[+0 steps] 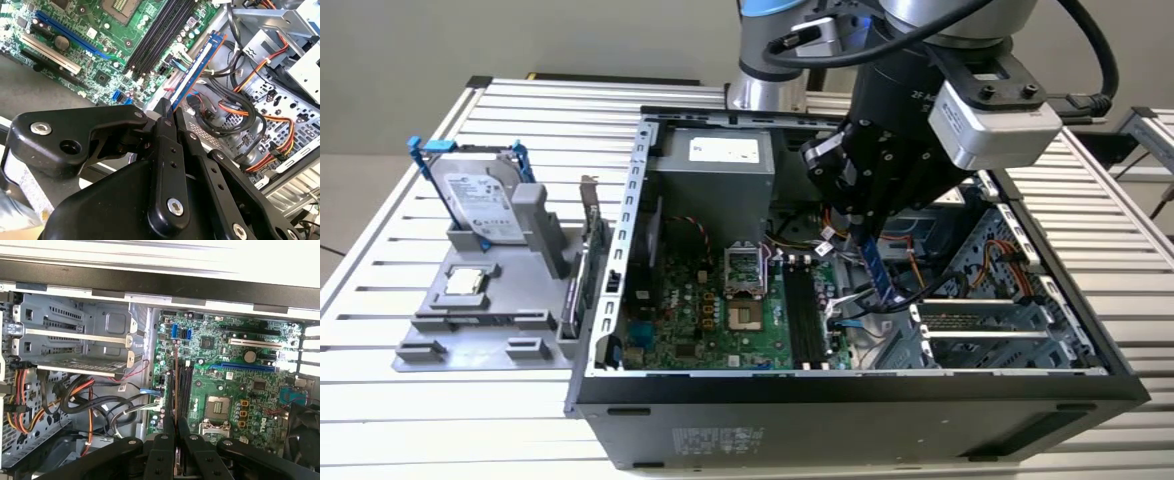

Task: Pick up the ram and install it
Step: 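Insert the ram into the slot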

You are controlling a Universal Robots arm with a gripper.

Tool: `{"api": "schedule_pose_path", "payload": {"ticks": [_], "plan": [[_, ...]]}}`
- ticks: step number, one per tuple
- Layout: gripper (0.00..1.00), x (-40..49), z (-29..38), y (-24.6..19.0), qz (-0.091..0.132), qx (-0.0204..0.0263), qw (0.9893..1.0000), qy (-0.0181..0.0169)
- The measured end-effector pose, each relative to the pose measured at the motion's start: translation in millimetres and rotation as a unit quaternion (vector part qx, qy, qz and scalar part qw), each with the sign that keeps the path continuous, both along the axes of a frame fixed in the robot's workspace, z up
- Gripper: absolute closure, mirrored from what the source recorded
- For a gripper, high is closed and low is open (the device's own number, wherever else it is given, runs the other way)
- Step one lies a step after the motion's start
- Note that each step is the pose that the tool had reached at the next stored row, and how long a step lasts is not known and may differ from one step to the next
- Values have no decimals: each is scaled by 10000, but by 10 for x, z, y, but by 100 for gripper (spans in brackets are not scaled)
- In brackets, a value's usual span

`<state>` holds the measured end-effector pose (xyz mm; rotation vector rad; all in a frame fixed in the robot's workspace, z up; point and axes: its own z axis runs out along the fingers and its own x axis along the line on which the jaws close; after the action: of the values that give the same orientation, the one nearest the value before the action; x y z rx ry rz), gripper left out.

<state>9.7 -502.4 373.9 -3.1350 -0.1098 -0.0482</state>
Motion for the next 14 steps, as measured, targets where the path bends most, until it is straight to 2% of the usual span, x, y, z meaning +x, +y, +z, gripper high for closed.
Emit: {"api": "schedule_pose_path", "payload": {"ticks": [5, 14], "plan": [[100, 0, 0, 0, -81, 0, 10000, 0], [100, 0, -1, 0, -84, -2, 10000, 2]]}}
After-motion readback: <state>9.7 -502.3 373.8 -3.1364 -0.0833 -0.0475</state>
